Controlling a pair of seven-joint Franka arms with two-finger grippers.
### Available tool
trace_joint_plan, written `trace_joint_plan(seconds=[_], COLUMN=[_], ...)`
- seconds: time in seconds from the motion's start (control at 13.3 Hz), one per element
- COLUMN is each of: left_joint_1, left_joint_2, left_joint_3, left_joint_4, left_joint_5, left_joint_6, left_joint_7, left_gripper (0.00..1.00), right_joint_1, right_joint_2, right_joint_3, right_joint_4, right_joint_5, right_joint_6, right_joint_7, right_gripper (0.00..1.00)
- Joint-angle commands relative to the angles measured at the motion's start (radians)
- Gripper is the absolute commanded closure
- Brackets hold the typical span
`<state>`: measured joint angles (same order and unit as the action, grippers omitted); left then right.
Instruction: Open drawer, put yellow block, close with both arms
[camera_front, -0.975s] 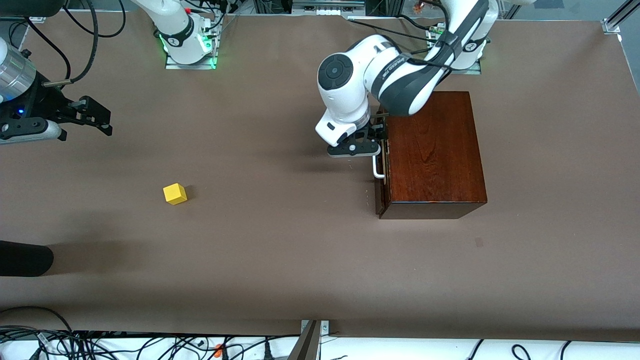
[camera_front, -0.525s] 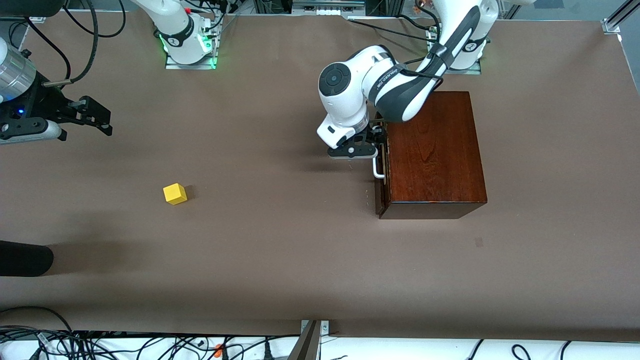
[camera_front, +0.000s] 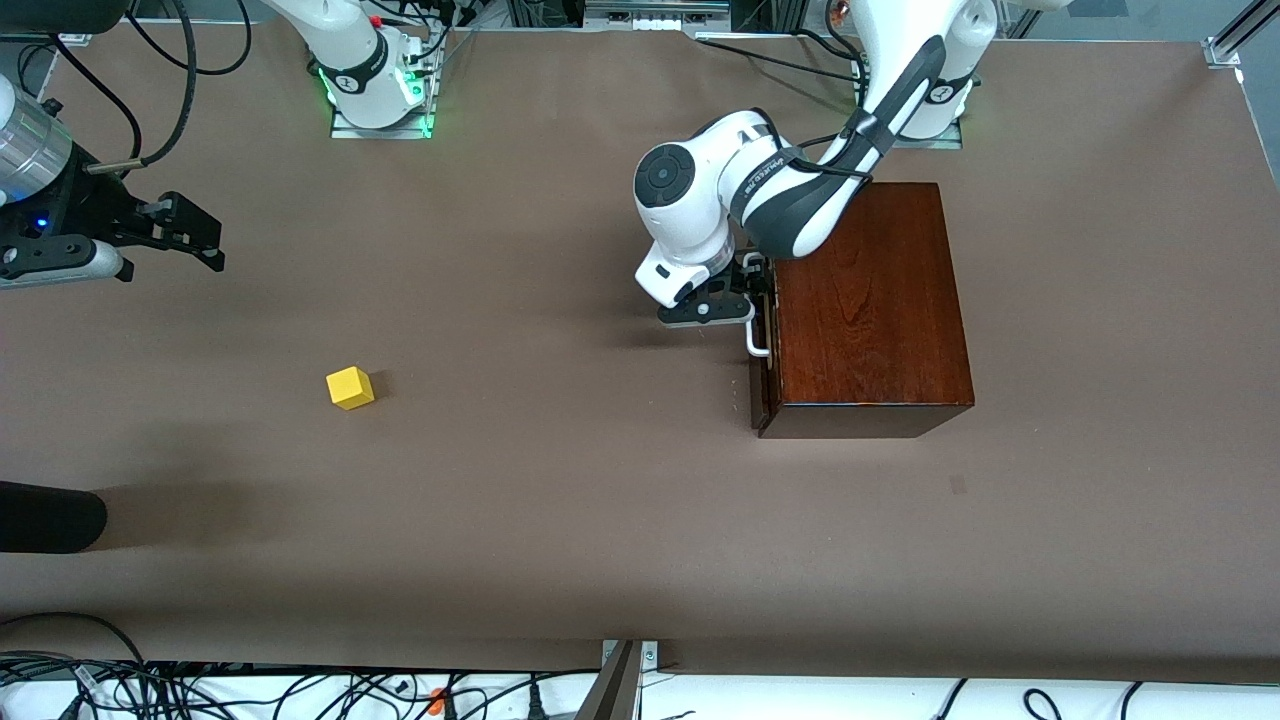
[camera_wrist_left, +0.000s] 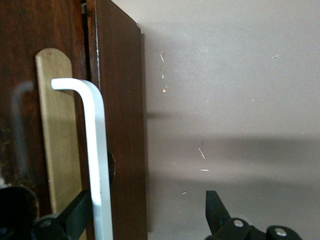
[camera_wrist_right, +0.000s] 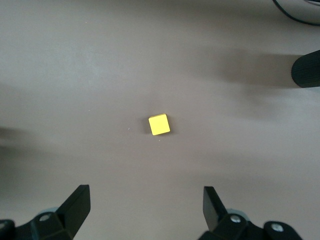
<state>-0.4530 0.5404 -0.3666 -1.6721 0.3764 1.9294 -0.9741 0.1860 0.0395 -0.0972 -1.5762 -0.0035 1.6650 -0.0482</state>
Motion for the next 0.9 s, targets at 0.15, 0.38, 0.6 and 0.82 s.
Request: trace_joint_plan(seconds=[0.15,0.38,0.6,0.82], left_joint_1=[-0.033,-0.041,-0.067,-0.096], left_joint_2=[0.024,0.056,0.088,0.137], left_joint_3=[0.001,0.000,0.001,0.001], left_joint_4=[0.048,0.086,0.124,0.193], left_joint_5=[0.030,0.029,0.024,0.021], left_joint_6=[0.005,0.032,0.051,0.051], left_joint_7=[-0.035,-0.043,-0.052,-0.086], left_gripper=[0.00,0.00,0.00,0.00], right_joint_1=[0.000,0.000,0.001,0.001], right_joint_2=[0.008,0.008,0.008,0.008], right_joint_3=[0.002,0.002,0.002,0.004], right_joint_4=[0.024,0.025,0.025,0.025], right_joint_5=[0.002,0.002,0.002,0.002], right_joint_6=[-0.014,-0.013,-0.011,-0.013], right_joint_7=[0.010,0.011,0.013,0.013], right_gripper=[0.00,0.00,0.00,0.00])
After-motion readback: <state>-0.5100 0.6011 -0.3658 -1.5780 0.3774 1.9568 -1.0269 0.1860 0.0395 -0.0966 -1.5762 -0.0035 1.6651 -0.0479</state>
